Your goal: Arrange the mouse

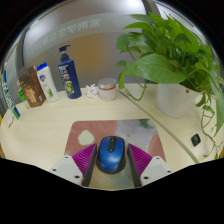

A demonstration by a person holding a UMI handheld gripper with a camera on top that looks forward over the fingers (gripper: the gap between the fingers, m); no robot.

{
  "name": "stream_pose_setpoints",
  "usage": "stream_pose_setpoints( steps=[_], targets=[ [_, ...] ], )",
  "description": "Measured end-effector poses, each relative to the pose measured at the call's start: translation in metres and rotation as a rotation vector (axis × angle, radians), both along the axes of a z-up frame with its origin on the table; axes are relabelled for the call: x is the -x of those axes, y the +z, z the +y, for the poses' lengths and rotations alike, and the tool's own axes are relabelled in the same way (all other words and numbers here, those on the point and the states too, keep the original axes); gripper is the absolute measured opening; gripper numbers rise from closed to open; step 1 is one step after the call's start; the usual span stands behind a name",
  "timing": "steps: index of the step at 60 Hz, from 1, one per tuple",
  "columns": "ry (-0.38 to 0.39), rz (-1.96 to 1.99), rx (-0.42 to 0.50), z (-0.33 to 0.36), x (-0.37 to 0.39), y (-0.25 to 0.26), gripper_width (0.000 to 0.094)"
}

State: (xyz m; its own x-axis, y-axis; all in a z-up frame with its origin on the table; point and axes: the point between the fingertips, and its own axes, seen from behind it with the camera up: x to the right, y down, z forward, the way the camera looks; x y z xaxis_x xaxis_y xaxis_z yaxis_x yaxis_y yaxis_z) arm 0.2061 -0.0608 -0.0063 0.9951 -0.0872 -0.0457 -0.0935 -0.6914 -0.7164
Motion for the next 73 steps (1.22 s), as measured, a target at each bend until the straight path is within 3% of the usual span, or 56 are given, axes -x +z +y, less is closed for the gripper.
stream_pose_setpoints(
  steps=[5,8,12,36,54,73],
  targets=[
    [-0.005,-0.031,0.000,-0.008,-0.001,0.010,0.0872],
    [-0.008,-0.054,-0.014,-0.013,-0.002,0.020,0.0829],
    [-0.008,-0.083,-0.031,-0.023,0.000,0.038,0.0866],
    [-0.039,-0.172,-0.145,-0.156,0.043,0.155,0.0852],
    [-0.034,-0.173,-0.167,-0.233,0.072,0.184,0.0853],
    [-0.033,-0.180,-0.173,-0.250,0.081,0.189,0.0852]
  ],
)
